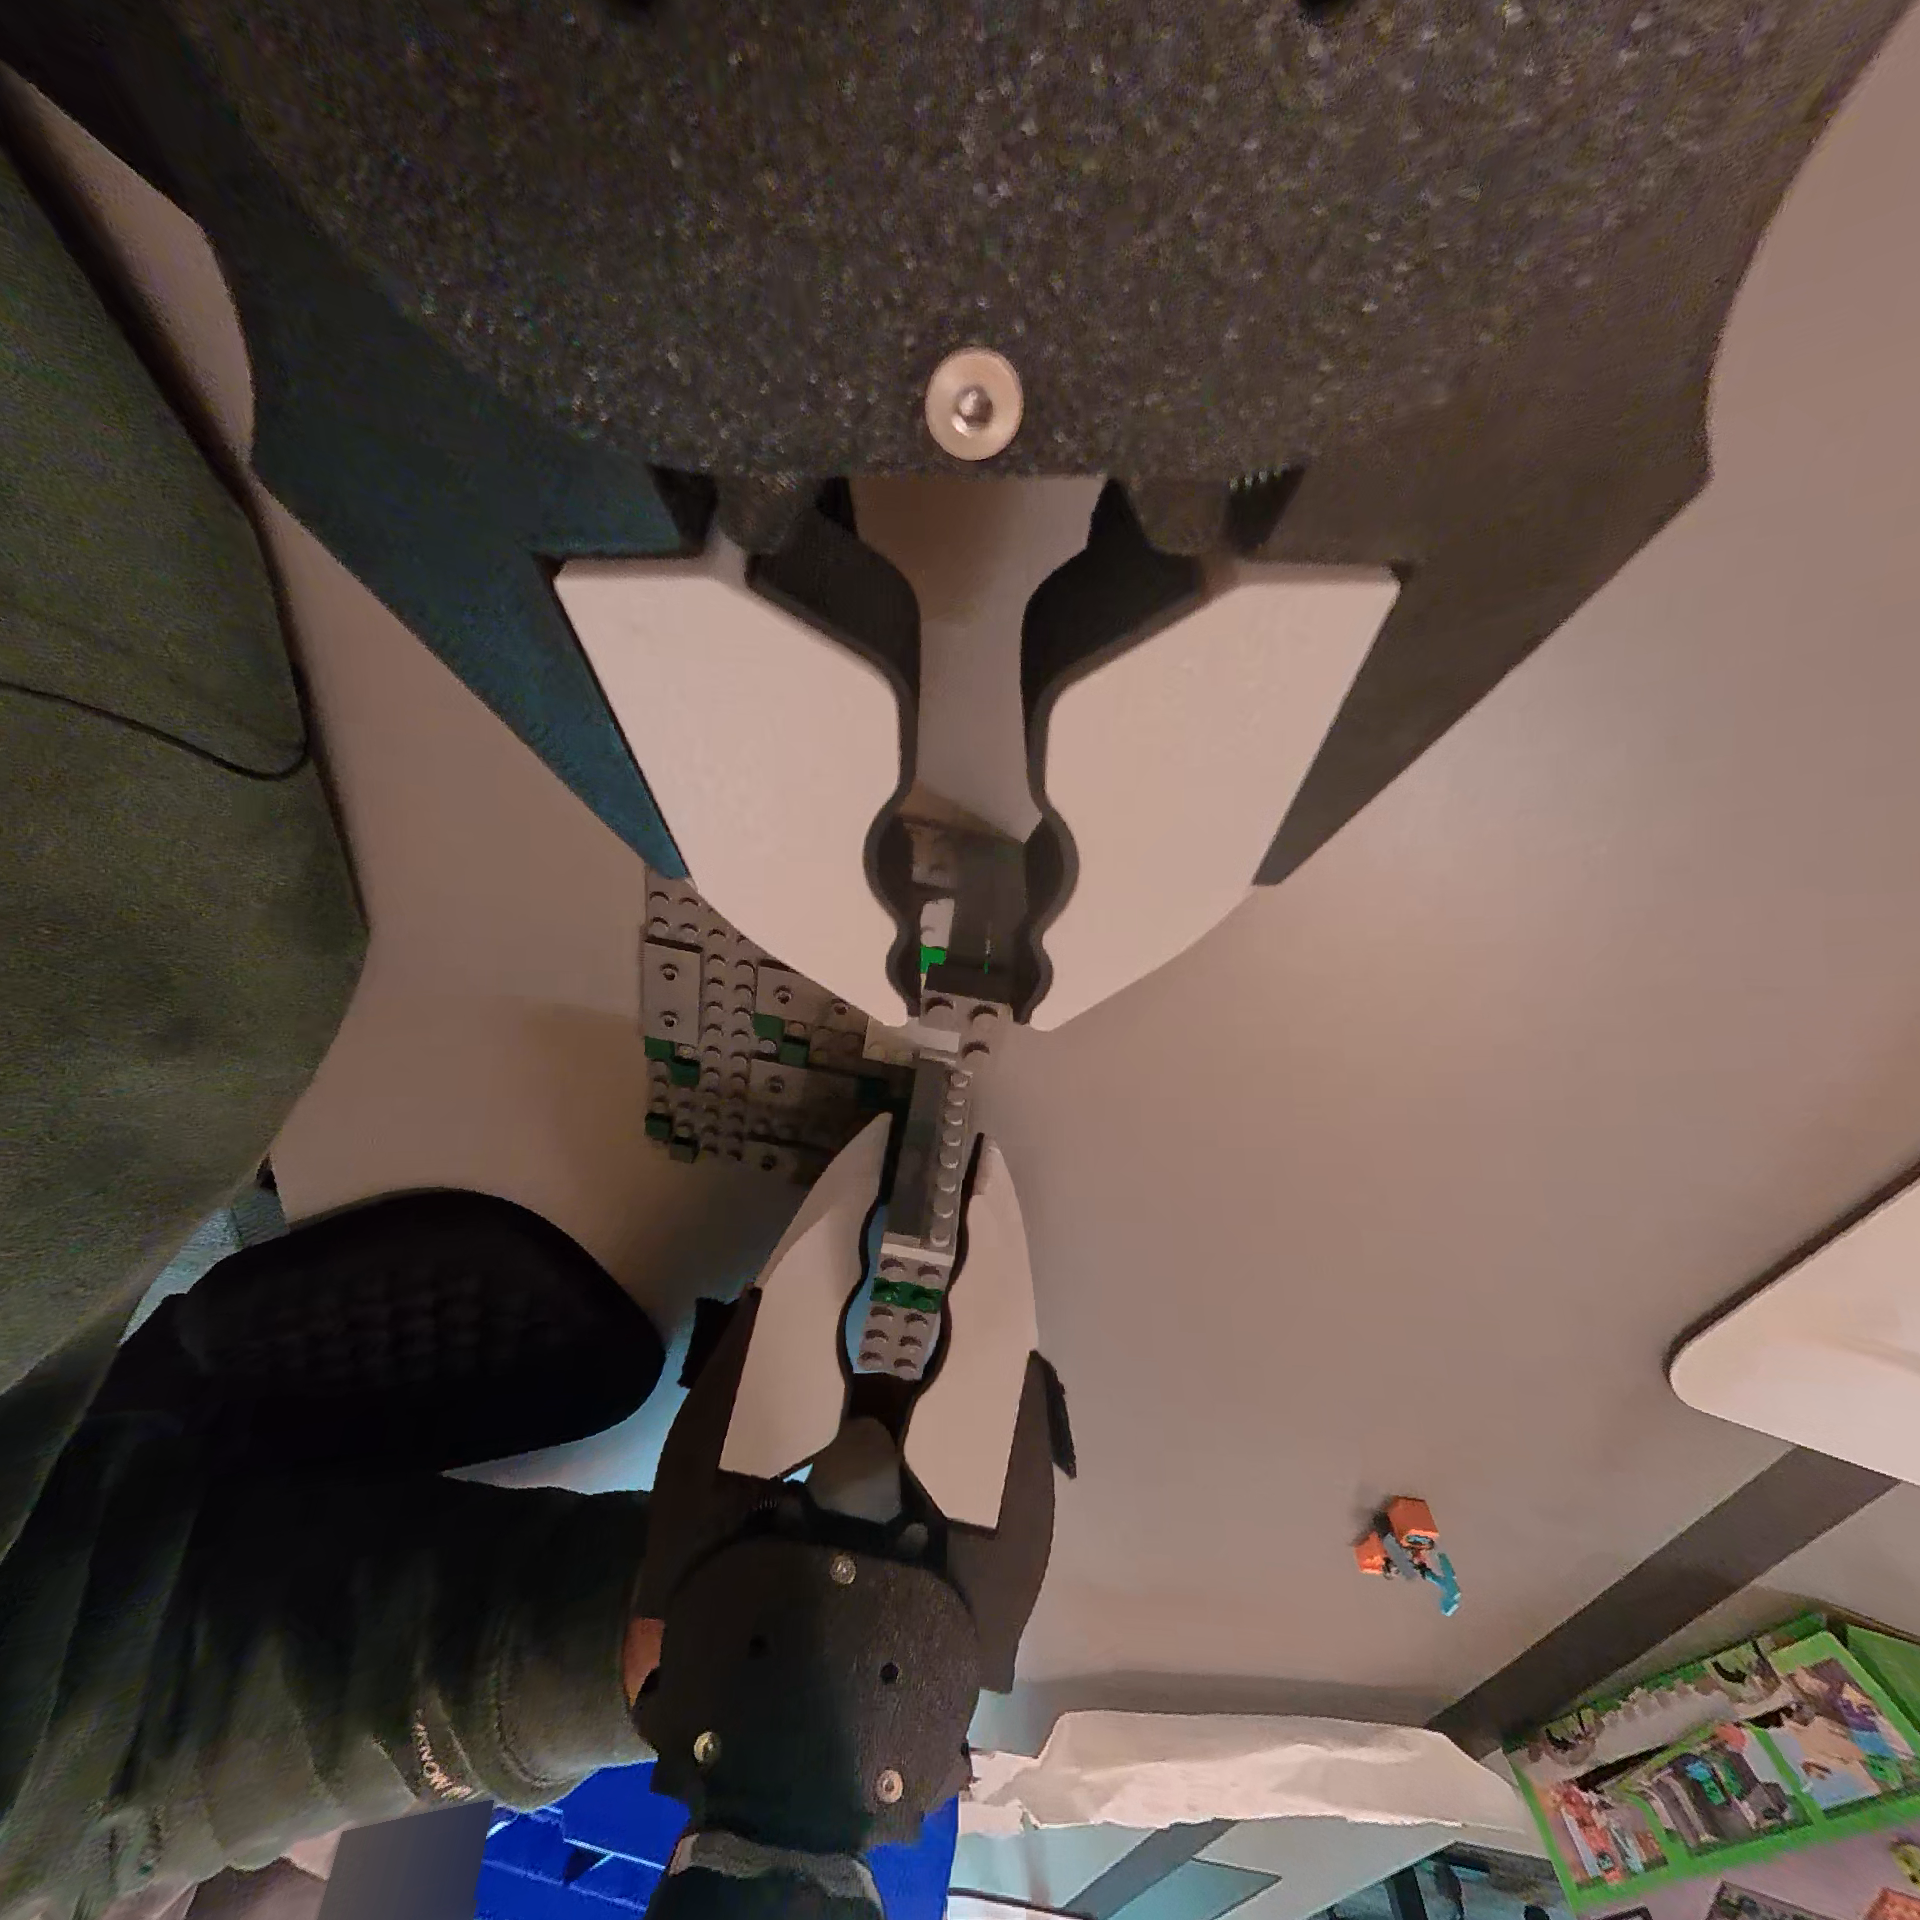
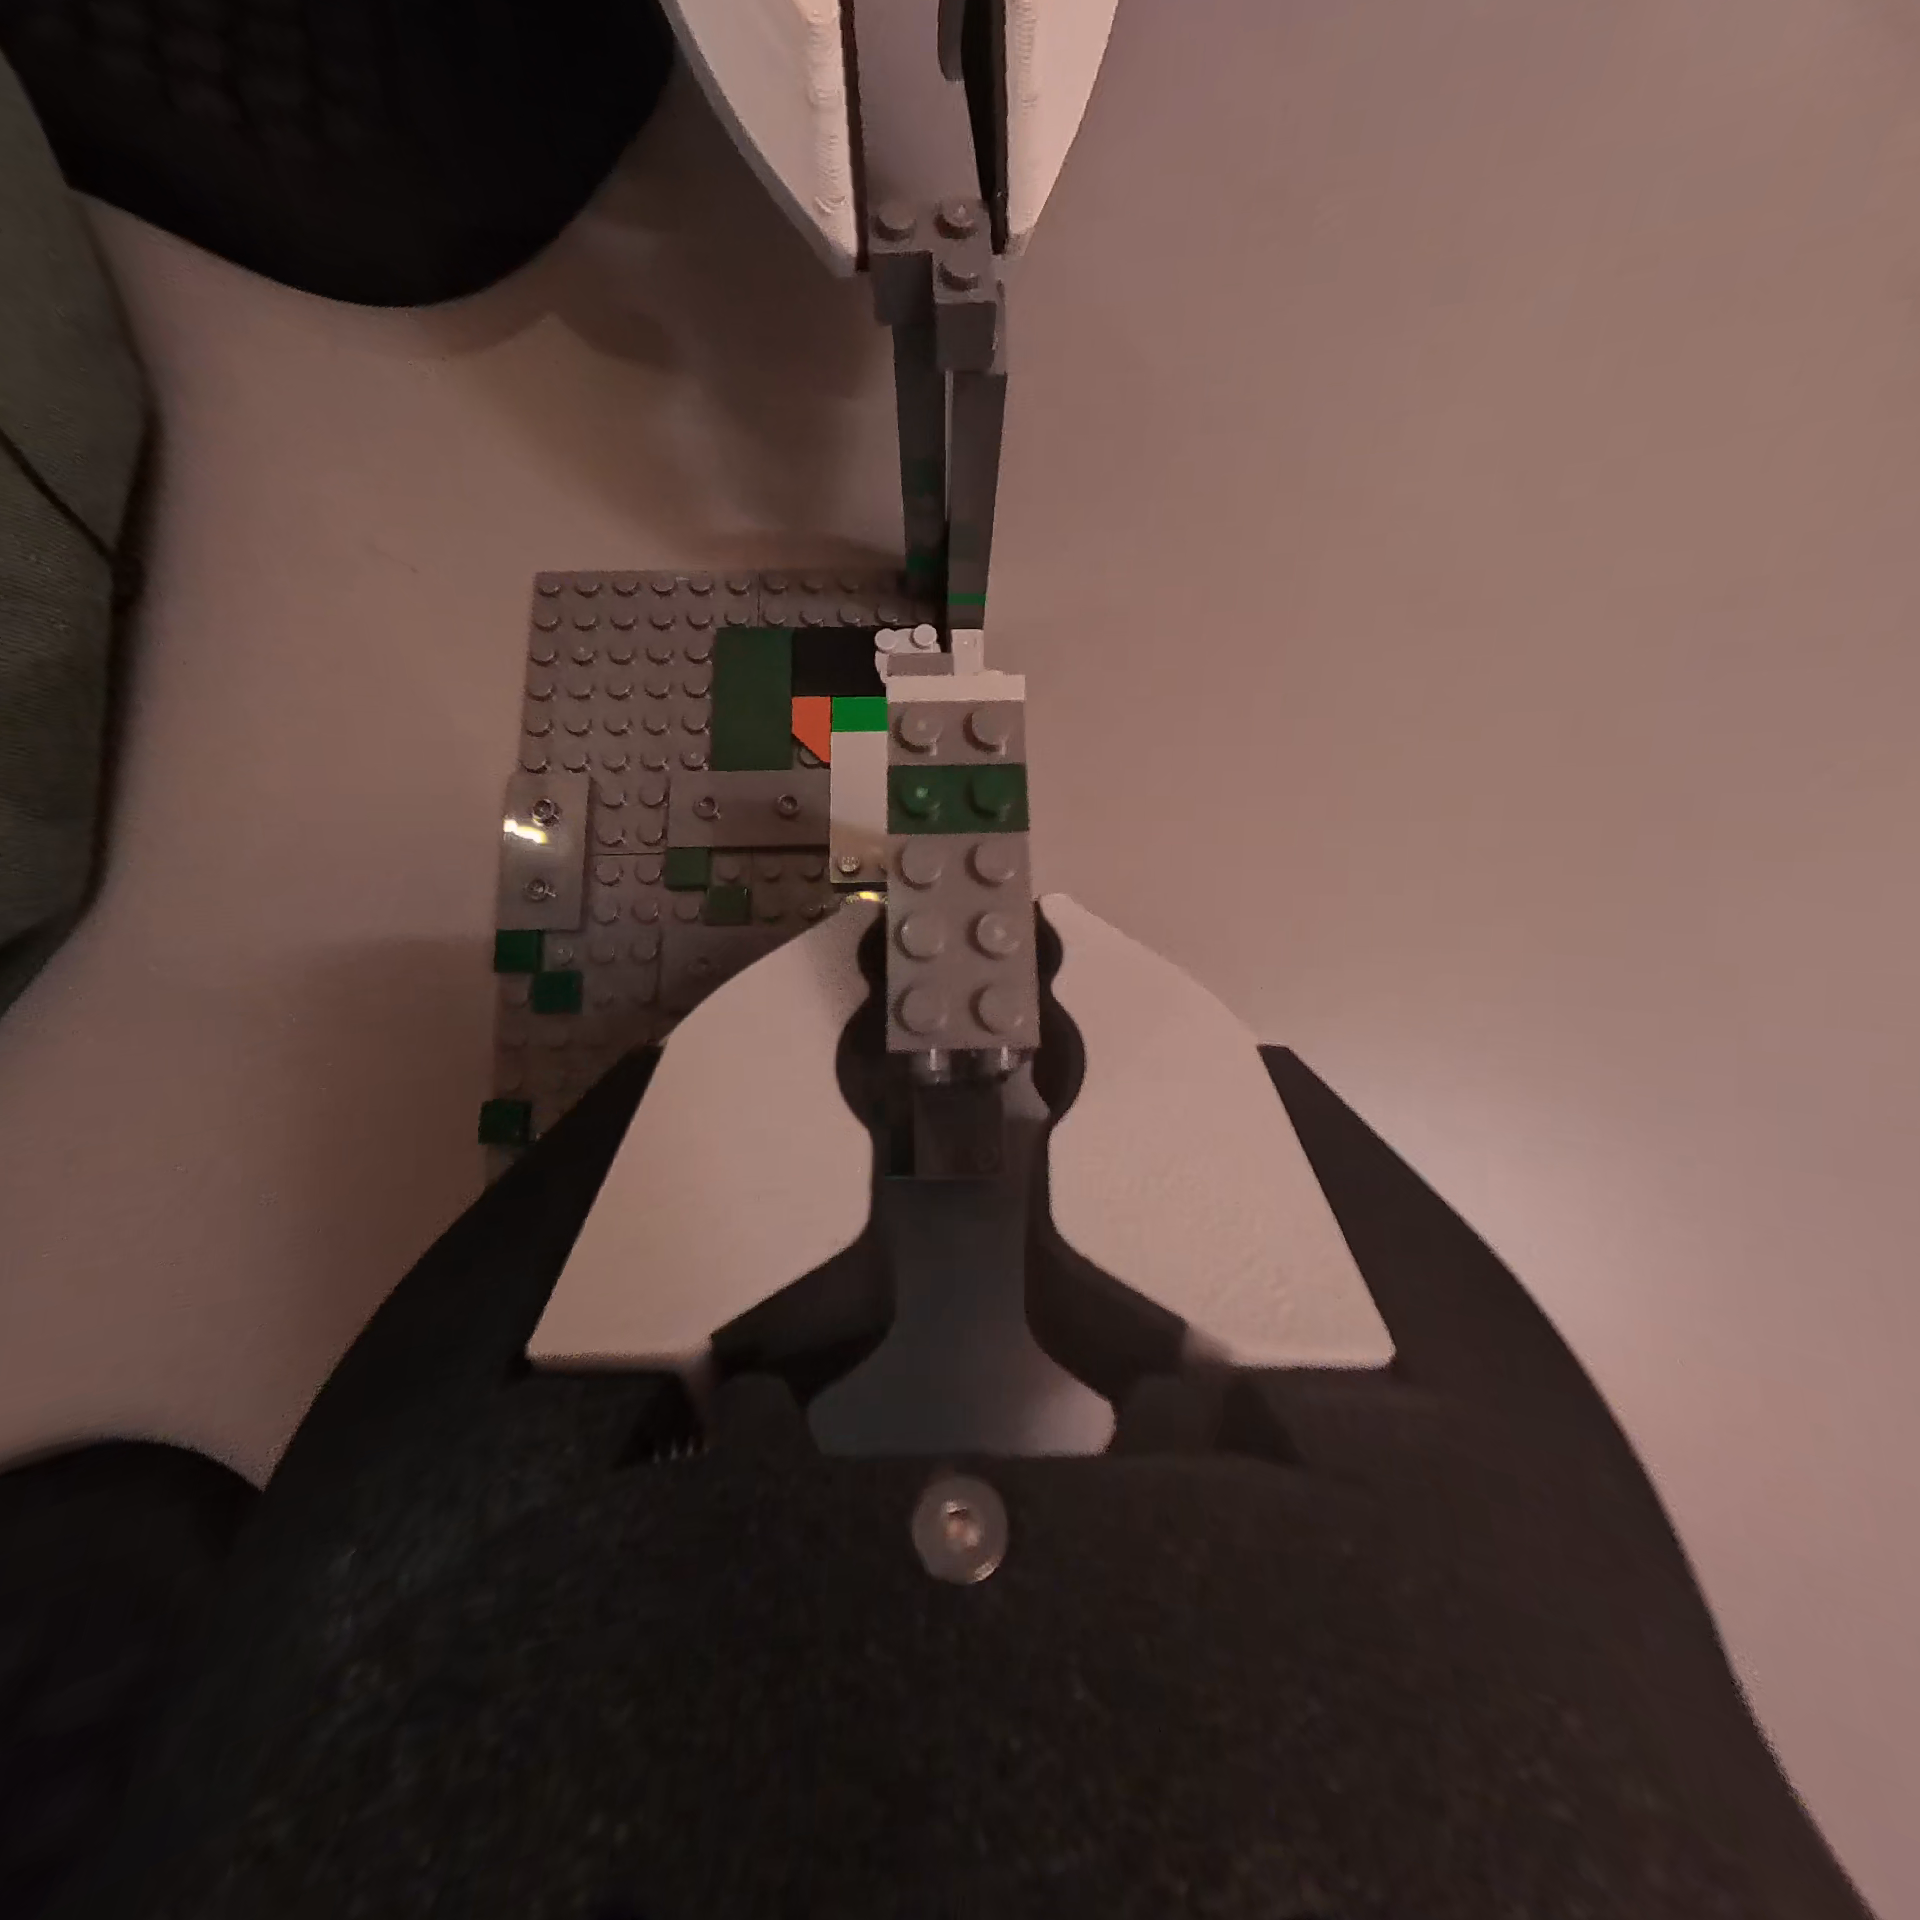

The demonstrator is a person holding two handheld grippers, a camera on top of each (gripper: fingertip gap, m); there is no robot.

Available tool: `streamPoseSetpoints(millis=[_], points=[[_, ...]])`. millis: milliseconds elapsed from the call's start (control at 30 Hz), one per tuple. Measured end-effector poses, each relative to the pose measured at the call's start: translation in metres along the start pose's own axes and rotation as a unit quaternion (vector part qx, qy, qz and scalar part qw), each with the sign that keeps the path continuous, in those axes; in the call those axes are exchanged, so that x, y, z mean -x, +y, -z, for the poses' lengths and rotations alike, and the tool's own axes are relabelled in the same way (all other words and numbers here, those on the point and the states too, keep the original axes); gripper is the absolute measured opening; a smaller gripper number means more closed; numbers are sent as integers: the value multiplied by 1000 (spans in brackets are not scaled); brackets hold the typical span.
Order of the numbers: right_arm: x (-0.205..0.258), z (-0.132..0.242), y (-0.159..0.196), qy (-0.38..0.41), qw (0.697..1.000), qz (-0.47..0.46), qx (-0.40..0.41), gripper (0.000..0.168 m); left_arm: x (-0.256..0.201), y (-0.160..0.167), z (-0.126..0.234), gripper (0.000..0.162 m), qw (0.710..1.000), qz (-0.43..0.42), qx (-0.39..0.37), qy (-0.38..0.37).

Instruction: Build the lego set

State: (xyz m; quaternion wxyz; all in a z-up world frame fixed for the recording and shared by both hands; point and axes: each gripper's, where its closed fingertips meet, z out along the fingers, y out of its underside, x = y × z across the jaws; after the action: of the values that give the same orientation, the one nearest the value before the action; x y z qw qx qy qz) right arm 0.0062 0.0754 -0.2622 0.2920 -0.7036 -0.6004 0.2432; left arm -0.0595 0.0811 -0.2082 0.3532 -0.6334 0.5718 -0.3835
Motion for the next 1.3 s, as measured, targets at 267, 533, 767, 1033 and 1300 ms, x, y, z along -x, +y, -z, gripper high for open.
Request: streamPoseSetpoints(millis=[267, 533, 767, 1033, 1300], points=[[1, -1, 1, -5, 1000, -5, -5, 18, 2, 4, 0, 16, 1000, 0, 7, -2], [2, -1, 1, -6, 1000, -1, -2, 18, 4, 4, 0, 17, 1000, 1, 6, -4], [3, -2, 1, -12, 1000, -1, -3, 20, 2, 0, 2, 19, 1000, 1, 1, 4], [5, -7, 5, -16, 1000, 4, 9, 23, 2, -9, 10, 20, 1000, -19, -1, -12], [3, -8, 7, -15, 1000, 6, 9, 17, -4, -11, 9, 20, 999, -29, 8, -11]])
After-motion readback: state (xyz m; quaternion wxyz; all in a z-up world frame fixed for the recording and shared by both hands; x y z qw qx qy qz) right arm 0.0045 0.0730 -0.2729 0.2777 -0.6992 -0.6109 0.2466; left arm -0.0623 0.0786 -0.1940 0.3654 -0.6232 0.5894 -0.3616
